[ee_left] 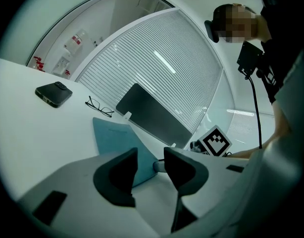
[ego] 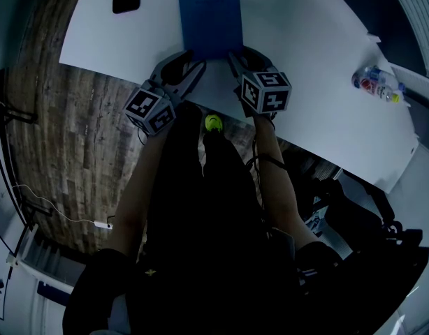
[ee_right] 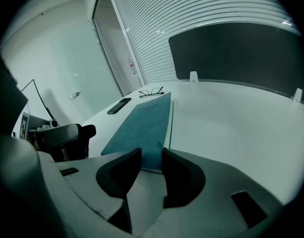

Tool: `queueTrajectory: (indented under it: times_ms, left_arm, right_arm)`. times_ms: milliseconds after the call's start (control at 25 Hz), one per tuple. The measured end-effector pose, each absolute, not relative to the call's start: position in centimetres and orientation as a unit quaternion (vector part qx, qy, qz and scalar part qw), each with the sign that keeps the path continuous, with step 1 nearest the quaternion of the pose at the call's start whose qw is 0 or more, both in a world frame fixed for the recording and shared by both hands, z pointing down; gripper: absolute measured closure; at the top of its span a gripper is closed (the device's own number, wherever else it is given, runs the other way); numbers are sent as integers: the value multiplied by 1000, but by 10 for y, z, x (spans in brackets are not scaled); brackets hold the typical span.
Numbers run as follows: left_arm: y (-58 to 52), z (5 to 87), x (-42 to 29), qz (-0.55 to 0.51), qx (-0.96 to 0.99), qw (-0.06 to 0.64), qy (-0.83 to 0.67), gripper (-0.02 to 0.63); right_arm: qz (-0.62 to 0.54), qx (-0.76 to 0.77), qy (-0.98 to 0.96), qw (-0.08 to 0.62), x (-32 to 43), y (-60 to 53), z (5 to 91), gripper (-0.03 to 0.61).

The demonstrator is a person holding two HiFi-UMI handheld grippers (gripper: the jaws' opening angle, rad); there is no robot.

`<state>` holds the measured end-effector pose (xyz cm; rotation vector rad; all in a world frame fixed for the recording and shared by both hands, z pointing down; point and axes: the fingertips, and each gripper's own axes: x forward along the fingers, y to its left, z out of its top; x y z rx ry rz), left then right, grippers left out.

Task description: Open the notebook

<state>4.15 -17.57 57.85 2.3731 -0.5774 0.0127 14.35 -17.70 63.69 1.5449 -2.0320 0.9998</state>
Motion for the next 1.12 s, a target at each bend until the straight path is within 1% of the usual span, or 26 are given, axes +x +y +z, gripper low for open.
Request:
queueTrajectory:
  times_ms: [160, 320, 680, 1120]
  left_arm:
    - [-176, 577, 38, 4, 912, 341, -229, 456]
    - [-176, 576, 37, 2, 911, 341, -232, 456]
    - [-172, 568, 37, -2, 912, 340, -229, 456]
    - [-178, 553, 25, -10, 915, 327, -238, 456]
  right_arm:
    - [359, 556, -727, 184, 148, -179, 630, 491]
    - [368, 555, -727, 167, 148, -179, 626, 523]
    - [365, 552, -732, 161, 145, -179, 618, 538]
    - [343, 545, -747, 165, 136, -181, 597, 543]
